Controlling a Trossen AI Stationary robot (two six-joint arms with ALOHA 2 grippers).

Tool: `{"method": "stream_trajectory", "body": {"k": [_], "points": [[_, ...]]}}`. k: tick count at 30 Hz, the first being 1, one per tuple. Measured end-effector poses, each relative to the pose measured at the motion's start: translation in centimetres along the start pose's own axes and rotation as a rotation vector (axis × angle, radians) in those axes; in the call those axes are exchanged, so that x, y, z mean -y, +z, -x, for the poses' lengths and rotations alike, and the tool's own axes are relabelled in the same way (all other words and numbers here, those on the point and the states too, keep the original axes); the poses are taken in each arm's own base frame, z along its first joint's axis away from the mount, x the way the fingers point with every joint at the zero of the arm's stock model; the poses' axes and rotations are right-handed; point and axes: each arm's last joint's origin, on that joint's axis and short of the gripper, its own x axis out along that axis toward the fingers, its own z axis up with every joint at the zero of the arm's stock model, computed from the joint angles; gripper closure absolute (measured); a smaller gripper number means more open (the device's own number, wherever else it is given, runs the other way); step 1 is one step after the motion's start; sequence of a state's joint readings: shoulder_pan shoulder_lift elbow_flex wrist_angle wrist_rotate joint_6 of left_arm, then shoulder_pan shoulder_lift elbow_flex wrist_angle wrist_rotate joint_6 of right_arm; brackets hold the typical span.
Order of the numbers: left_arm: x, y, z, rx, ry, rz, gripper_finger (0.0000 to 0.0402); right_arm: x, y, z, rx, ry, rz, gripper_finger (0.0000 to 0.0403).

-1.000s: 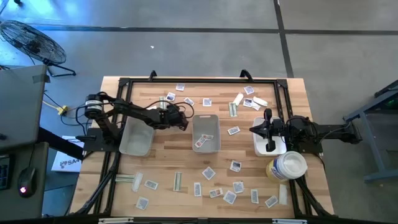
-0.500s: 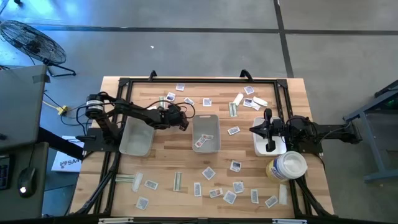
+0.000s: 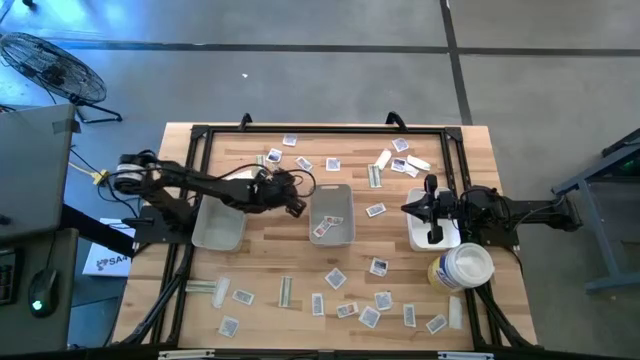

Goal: Pick & Place First Aid Supplies
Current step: Put the ointment pack into the right gray bin

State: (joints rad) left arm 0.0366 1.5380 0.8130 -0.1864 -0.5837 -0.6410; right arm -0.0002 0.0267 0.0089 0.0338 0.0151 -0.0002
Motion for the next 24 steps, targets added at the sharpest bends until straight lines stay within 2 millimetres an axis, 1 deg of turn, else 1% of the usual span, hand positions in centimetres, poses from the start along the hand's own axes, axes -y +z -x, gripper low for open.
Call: {"method": "stream_trajectory", "body": {"k": [4,7,11,13,17,22,24], "points": [[1.9,1.1,3.0,0.076,-0.100,-0.064,0.0401,0.0,0.0,0.0,0.000,0.000,0.000,0.0391],[3.3,2.1,5.1,0.164,-0.159,-0.097,0.0401,0.0,0.0,0.0,0.000,0.000,0.000,0.0391],[5.0,2.4,6.4,0.249,-0.286,-0.160,0.0401,0.0,0.0,0.0,0.000,0.000,0.000,0.0391],[6.1,2.5,6.1,0.281,-0.367,-0.171,0.0401,0.0,0.0,0.0,0.000,0.000,0.000,0.0391],[7.4,1.8,4.3,0.284,-0.444,-0.200,0.0401,0.0,0.0,0.0,0.000,0.000,0.000,0.0391],[7.8,0.9,1.4,0.232,-0.424,-0.234,0.0401,0.0,0.0,0.0,-0.001,0.000,0.000,0.0391],[7.5,0.7,0.4,0.202,-0.395,-0.242,0.0401,0.0,0.0,0.0,-0.002,0.000,0.000,0.0391]]}}
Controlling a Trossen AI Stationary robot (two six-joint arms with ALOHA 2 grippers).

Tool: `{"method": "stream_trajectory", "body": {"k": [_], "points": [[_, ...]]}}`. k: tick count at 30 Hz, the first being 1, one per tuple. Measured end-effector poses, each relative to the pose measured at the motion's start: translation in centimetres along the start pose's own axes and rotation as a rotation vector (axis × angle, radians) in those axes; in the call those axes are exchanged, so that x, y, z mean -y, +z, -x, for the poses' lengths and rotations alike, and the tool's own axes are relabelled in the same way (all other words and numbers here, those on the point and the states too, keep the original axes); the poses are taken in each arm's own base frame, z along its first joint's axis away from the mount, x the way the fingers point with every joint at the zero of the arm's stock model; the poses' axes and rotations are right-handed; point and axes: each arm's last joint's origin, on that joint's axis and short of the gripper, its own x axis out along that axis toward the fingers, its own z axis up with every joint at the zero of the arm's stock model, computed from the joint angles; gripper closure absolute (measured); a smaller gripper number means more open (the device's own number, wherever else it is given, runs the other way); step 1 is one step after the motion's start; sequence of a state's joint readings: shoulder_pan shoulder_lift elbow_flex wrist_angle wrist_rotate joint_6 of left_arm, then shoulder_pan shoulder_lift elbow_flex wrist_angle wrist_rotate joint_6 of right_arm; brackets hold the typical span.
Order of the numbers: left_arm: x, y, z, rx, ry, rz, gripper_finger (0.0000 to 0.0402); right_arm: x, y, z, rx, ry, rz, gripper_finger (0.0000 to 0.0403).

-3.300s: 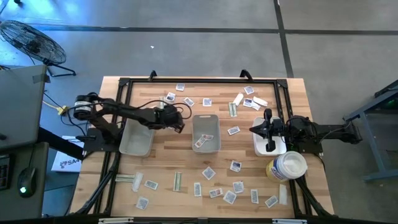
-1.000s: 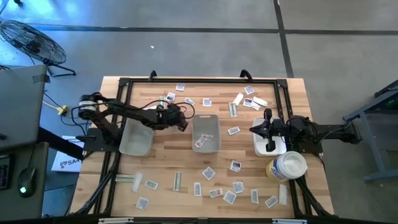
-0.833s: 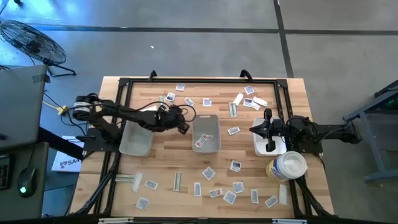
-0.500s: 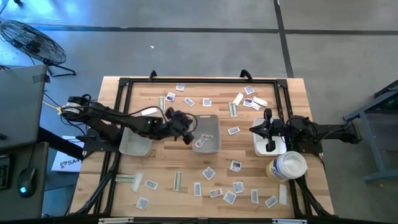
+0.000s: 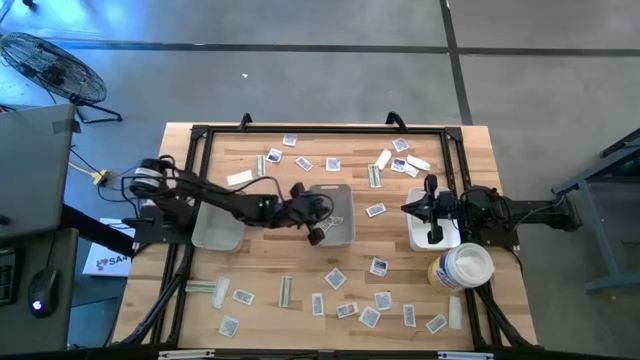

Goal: Pick & Place First Aid Supplies
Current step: Put the ointment pack into the right gray bin

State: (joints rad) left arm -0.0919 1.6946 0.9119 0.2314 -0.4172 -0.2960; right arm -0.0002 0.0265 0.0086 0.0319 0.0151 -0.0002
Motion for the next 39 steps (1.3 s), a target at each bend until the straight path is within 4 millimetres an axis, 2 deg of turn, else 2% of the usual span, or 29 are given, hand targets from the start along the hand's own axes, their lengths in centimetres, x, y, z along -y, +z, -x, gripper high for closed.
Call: {"method": "stream_trajectory", "body": {"k": [6,11,17,23,25,30,35,39], "points": [[-0.7,-0.2,-2.7,-0.055,-0.033,0.040,0.0388,0.0,0.0,0.0,-0.005,0.001,0.000,0.0391],[-1.0,-0.6,-3.8,-0.093,-0.030,0.041,0.0353,0.0,-0.1,-0.1,-0.016,-0.001,0.000,0.0391],[-1.3,-0.4,-3.5,-0.104,-0.022,0.028,0.0313,0.0,-0.1,-0.1,-0.018,0.000,0.000,0.0391],[-2.1,2.7,-0.5,-0.038,-0.032,0.010,0.0308,0.0,-0.2,-0.2,-0.026,-0.001,0.000,0.0391],[-3.1,3.7,0.5,-0.030,-0.012,0.023,0.0308,0.0,-0.2,-0.2,-0.024,-0.001,0.000,0.0391],[-7.8,4.9,2.3,-0.109,0.127,0.183,0.0308,0.0,-0.2,-0.2,-0.025,0.000,0.000,0.0391],[-12.5,4.5,2.1,-0.177,0.301,0.326,0.0308,0.0,-0.3,-0.2,-0.038,-0.001,0.001,0.0391],[-15.4,3.5,0.9,-0.223,0.386,0.401,0.0308,0.0,-0.3,-0.2,-0.038,-0.001,0.001,0.0391]]}}
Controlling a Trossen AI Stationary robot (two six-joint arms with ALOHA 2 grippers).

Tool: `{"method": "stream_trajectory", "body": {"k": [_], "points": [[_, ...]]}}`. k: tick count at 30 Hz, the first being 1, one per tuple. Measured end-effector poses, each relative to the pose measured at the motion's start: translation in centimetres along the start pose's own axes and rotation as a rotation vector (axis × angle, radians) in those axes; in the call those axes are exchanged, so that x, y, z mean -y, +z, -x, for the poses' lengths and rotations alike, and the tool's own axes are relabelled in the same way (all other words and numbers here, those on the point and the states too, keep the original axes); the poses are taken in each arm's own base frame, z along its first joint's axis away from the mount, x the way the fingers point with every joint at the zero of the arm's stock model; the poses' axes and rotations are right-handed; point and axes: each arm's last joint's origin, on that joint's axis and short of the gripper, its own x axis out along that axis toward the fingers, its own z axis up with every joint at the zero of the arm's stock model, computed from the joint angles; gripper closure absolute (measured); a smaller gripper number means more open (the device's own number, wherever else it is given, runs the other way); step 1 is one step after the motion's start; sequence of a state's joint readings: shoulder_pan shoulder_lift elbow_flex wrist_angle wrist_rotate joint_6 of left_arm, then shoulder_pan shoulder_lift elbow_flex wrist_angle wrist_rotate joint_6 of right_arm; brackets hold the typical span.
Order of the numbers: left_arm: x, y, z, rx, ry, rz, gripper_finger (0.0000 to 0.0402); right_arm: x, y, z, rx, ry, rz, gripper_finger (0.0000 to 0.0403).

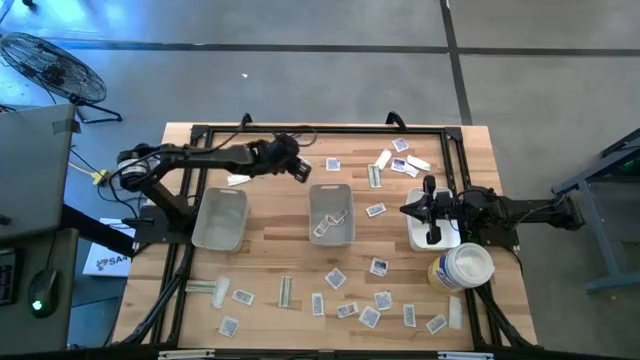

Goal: Pick & Place First Aid Supplies
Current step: Put the ointment pack into the right gray bin

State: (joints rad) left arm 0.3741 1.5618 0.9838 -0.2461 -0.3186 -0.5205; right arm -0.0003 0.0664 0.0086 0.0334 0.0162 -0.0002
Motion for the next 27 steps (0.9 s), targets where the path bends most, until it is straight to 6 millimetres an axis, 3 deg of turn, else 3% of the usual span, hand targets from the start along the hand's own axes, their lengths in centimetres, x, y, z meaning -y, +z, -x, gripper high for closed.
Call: {"method": "stream_trajectory", "body": {"k": [3,7,13,18,27], "points": [[-1.0,0.4,-1.8,-0.019,0.003,0.052,0.0308,0.0,0.0,0.0,0.000,0.000,0.000,0.0391],[-2.6,-0.5,-4.6,-0.101,0.055,0.106,0.0302,0.0,0.0,0.0,0.000,0.001,0.000,0.0391],[-3.7,-1.2,-7.6,-0.131,0.063,0.133,0.0270,0.0,0.0,0.0,-0.004,0.001,0.000,0.0391],[-3.6,-1.6,-8.7,-0.128,0.051,0.136,0.0241,0.0,0.0,0.0,-0.005,0.001,0.000,0.0391],[-3.5,-2.1,-9.9,-0.116,0.061,0.142,0.0237,0.0,0.0,0.0,-0.005,0.001,0.000,0.0391]]}}
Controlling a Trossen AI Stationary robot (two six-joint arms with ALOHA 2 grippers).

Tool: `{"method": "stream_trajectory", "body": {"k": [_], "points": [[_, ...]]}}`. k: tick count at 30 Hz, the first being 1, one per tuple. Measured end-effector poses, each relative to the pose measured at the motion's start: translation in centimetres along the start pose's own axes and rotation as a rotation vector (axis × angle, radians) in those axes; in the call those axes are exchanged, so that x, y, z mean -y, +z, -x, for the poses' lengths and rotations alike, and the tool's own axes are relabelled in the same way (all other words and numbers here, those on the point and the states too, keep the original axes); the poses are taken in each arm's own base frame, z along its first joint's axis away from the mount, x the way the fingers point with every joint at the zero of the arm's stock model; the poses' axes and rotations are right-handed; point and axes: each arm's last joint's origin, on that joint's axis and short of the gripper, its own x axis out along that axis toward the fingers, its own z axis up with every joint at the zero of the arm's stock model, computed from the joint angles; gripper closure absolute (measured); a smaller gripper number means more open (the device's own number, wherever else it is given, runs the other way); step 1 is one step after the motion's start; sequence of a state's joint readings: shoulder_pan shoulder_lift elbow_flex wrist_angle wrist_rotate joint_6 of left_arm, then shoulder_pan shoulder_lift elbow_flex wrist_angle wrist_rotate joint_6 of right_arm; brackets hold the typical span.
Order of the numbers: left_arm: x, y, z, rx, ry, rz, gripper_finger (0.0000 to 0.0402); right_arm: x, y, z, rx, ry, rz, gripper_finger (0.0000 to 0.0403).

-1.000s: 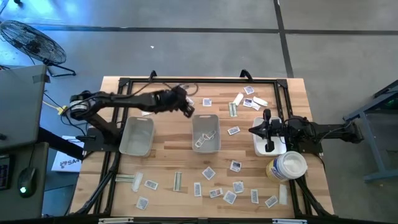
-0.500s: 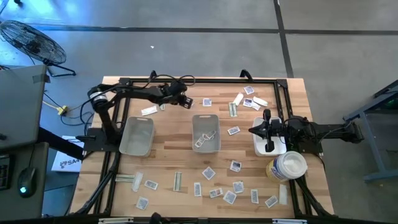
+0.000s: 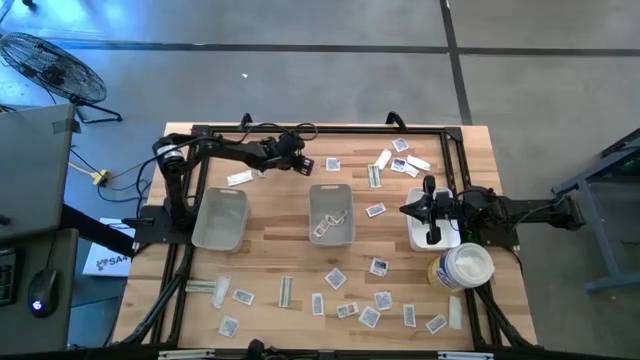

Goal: Pick & Place First Aid Supplies
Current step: Put the ointment pack into the right gray bin

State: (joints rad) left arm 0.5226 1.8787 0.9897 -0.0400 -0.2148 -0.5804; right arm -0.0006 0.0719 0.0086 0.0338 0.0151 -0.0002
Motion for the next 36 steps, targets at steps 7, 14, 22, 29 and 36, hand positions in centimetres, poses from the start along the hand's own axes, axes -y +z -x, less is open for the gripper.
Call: {"method": "stream_trajectory", "body": {"k": [7,14,22,29,36], "points": [[0.6,-0.4,0.1,0.003,0.006,-0.015,0.0266,0.0,0.0,0.0,0.000,0.000,0.000,0.0391],[0.8,-1.0,0.2,-0.021,0.022,-0.004,0.0331,0.0,0.0,0.0,0.000,0.000,0.000,0.0391],[0.8,-1.1,0.2,-0.027,0.023,0.002,0.0362,0.0,0.0,0.0,0.000,0.000,0.000,0.0391],[1.0,-1.2,0.2,-0.020,0.025,-0.017,0.0398,0.0,0.0,0.0,0.000,0.000,0.000,0.0391],[1.6,-1.4,1.3,-0.022,0.013,-0.065,0.0400,0.0,0.0,0.0,0.000,0.000,0.000,0.0391]]}}
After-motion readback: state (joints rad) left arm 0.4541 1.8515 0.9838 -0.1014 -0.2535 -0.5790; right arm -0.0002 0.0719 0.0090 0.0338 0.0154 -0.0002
